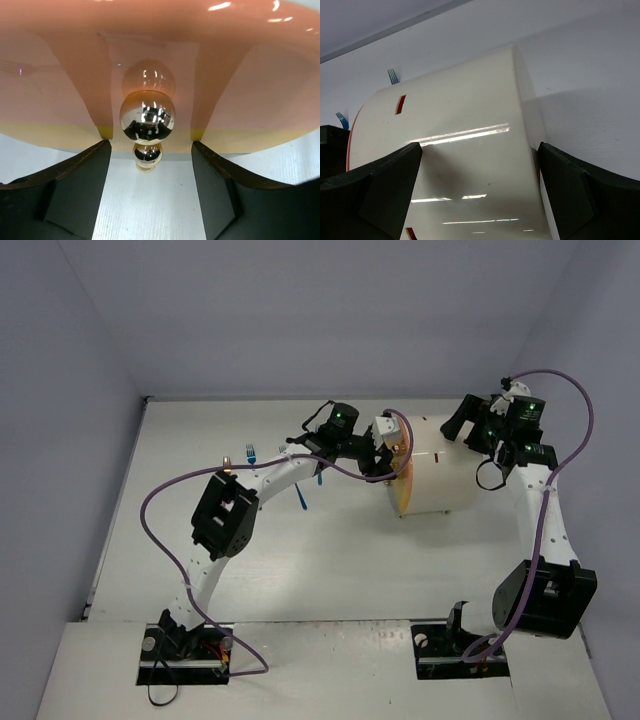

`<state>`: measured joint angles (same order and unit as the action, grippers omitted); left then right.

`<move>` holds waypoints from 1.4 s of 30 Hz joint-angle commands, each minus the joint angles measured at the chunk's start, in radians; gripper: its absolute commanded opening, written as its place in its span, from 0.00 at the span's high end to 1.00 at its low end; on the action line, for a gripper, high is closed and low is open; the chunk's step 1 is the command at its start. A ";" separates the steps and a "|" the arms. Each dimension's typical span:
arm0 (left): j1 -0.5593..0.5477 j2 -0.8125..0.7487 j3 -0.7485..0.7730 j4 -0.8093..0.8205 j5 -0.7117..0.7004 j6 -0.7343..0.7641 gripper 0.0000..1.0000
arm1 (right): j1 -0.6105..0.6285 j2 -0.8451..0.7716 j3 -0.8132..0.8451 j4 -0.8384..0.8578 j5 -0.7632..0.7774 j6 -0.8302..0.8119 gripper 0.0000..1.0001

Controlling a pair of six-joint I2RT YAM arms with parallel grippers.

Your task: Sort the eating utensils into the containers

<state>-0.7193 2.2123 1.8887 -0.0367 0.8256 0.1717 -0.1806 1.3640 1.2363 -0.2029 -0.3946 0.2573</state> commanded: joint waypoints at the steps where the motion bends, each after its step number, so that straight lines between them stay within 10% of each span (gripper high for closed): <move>1: -0.009 -0.005 0.057 0.133 0.026 -0.017 0.38 | 0.031 -0.032 -0.015 0.001 -0.071 0.011 0.02; 21: 0.098 -0.222 -0.286 0.271 -0.059 -0.177 0.34 | 0.038 -0.153 -0.038 -0.015 0.114 0.036 0.00; 37: 0.047 -0.117 -0.306 0.336 -0.172 -1.237 0.39 | 0.058 -0.199 -0.020 -0.061 0.268 0.002 0.00; 42: 0.047 -0.065 -0.304 0.383 -0.189 -1.298 0.43 | 0.072 -0.212 -0.018 -0.070 0.288 -0.012 0.00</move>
<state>-0.6757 2.1363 1.5597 0.2202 0.6656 -0.9531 -0.1254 1.1866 1.1873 -0.2945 -0.1543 0.2698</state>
